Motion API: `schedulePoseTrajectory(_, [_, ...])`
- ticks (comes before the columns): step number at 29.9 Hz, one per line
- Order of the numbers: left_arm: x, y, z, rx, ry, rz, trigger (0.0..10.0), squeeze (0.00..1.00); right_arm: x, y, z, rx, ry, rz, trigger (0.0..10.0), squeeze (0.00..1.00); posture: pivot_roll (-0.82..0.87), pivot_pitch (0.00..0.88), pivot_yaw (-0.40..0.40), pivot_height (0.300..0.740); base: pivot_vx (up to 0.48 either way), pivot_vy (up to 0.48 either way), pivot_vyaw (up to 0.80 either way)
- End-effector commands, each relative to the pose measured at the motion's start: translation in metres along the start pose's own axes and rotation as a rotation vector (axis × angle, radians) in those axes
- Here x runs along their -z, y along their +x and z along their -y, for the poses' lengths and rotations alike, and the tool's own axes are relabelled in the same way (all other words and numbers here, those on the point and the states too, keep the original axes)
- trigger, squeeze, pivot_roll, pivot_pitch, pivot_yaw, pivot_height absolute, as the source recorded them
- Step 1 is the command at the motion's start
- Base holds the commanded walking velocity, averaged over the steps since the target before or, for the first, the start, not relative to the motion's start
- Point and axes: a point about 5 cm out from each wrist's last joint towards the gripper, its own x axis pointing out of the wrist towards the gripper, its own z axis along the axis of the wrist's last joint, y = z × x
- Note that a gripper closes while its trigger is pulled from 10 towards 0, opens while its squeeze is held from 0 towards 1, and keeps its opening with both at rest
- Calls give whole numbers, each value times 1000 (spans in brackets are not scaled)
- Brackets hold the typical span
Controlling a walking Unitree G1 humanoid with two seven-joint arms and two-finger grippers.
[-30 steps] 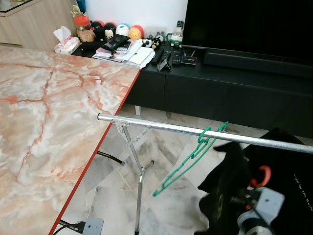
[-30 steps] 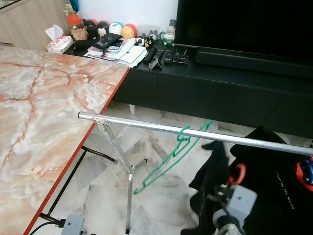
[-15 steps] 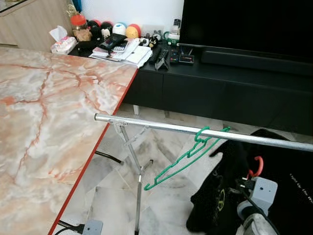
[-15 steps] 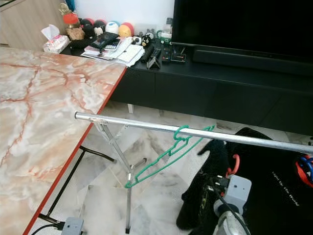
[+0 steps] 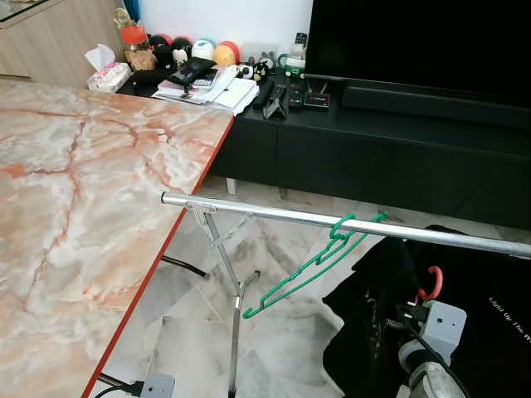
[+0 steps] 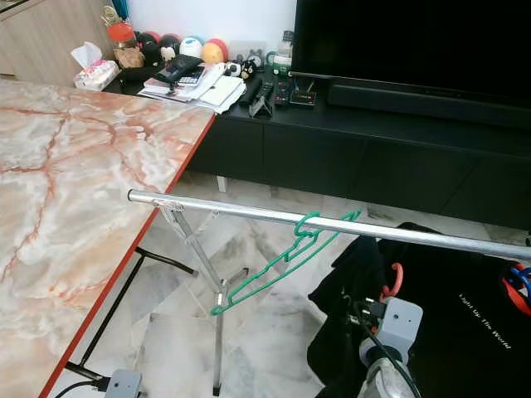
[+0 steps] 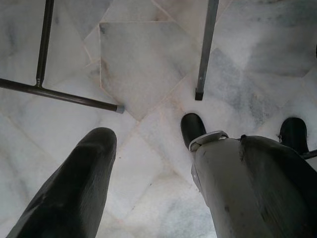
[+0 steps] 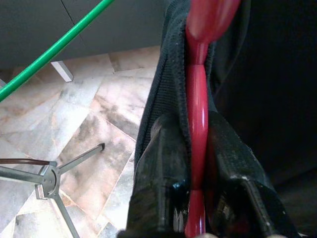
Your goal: Hang hanger
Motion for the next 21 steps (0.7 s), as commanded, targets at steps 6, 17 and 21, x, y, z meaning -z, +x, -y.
schedulePoseTrajectory(6, [16, -5, -3, 1, -6, -66, 10000, 0, -7, 3, 2, 9, 2, 41, 10000, 0, -6, 143, 7, 740, -341, 0, 0])
schedulePoseTrajectory(17, [16, -5, -4, 3, -9, -65, 10000, 0, -9, 5, 4, 18, 0, 51, 10000, 0, -1, 143, 8, 740, -351, 0, 0])
schedulePoseTrajectory(21, [15, -4, -4, 1, -10, -64, 10000, 0, -13, 7, 7, 48, 14, 68, 10000, 0, 3, 152, 3, 740, -349, 0, 0])
